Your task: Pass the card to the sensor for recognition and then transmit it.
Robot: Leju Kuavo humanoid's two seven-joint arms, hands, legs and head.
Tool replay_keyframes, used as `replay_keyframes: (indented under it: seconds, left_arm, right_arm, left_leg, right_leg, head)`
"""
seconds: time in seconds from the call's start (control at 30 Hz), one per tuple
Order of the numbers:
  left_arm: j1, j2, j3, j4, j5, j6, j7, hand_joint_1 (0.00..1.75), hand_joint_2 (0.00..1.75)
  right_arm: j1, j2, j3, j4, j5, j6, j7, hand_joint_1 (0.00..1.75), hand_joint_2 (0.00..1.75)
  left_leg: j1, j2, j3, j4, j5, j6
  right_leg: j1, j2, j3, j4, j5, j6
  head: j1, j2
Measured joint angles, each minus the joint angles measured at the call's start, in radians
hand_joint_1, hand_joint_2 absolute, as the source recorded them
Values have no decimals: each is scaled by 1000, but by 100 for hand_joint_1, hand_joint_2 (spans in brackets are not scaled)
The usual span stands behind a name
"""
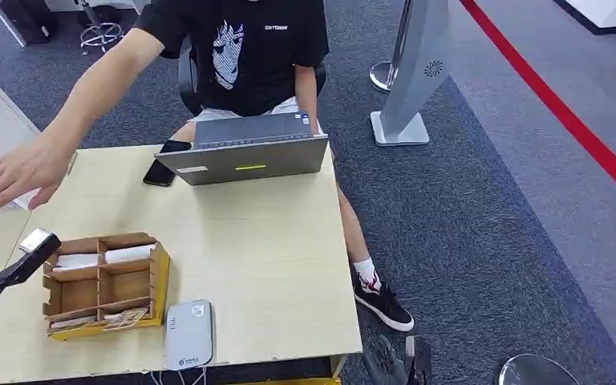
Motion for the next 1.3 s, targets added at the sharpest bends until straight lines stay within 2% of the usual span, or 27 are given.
replay_keyframes:
  seconds: [0.1, 0.13, 0.23, 0.33, 0.37, 0.4, 0.5, 0.57, 0.67, 0.8, 1.1, 1.3]
  left_arm:
    - [1, -2, 0, 0, 0, 0, 0, 171, 175]
    - [2, -5, 0, 0, 0, 0, 0, 175, 175]
    - [8, -15, 0, -1, 5, -3, -6, 150, 175]
    - [19, -32, 0, -17, 15, -19, -21, 143, 175]
    - [24, -38, 0, -24, 18, -25, -28, 87, 175]
    - [29, -42, 0, -33, 18, -30, -32, 0, 175]
    - [55, -59, -10, -68, 20, -36, -59, 0, 175]
    - [97, -77, -43, -136, 17, -37, -72, 0, 175]
    - [155, -98, -138, -267, -2, -47, -52, 0, 175]
    - [201, -119, -227, -383, -12, -46, -47, 0, 175]
    - [272, -126, -392, -513, -32, -23, -25, 0, 175]
    - [310, -124, -555, -538, -39, -39, 34, 0, 175]
  right_arm:
    - [0, 0, 1, 0, 9, -26, -4, 0, 175]
    - [1, 0, 2, 0, 15, -39, -6, 0, 175]
    - [1, -4, 2, 0, 19, -51, -13, 0, 175]
    - [2, -9, 2, 3, 17, -51, -15, 0, 175]
    - [2, -10, 2, 3, 17, -51, -15, 0, 175]
    - [2, -11, 2, 4, 17, -51, -15, 0, 175]
    - [4, -16, 2, 7, 17, -53, -18, 0, 175]
    - [6, -21, 0, 8, 16, -59, -23, 0, 175]
    - [7, -27, -3, 9, 16, -62, -24, 0, 175]
    - [12, -31, -10, 10, 16, -66, -24, 0, 175]
    - [17, -34, -26, 10, 25, -66, -29, 0, 175]
    - [19, -34, -44, 9, 26, -67, -26, 0, 175]
  left_leg:
    - [0, 0, 0, 0, 0, 0]
    - [0, 0, 0, 0, 0, 0]
    - [0, 0, 0, 0, 0, 0]
    - [0, 0, 0, 0, 0, 0]
    - [0, 1, 0, 0, 0, 0]
    - [0, 1, 0, 0, 0, 0]
    - [0, 1, 0, 0, 0, 0]
    - [0, 1, 0, 0, -1, 0]
    - [0, 0, -2, 0, -1, 0]
    - [-1, 0, -1, 0, -1, 0]
    - [0, 0, -1, 0, -1, 0]
    - [-1, 0, -1, 0, -1, 0]
  right_leg:
    - [0, 0, 0, 0, 0, 0]
    - [0, 0, 0, 0, 0, 0]
    - [0, 0, 0, 0, 0, 0]
    - [0, 1, 0, 0, 0, 0]
    - [0, 1, -1, 0, 0, 0]
    - [0, 1, -1, 0, 0, 0]
    - [0, 1, -1, 0, 0, 0]
    - [0, 1, -1, -1, 0, 0]
    - [0, -1, -1, -1, 0, 0]
    - [0, 0, -1, -1, 0, 0]
    - [0, -1, -1, -1, 0, 0]
    - [0, -1, -1, -1, 0, 0]
  head:
    - [0, 0]
    - [0, 0]
    - [0, 0]
    - [0, 0]
    - [0, 0]
    - [0, 0]
    - [0, 0]
    - [0, 0]
    - [1, 0]
    - [0, 0]
    - [1, 0]
    - [1, 0]
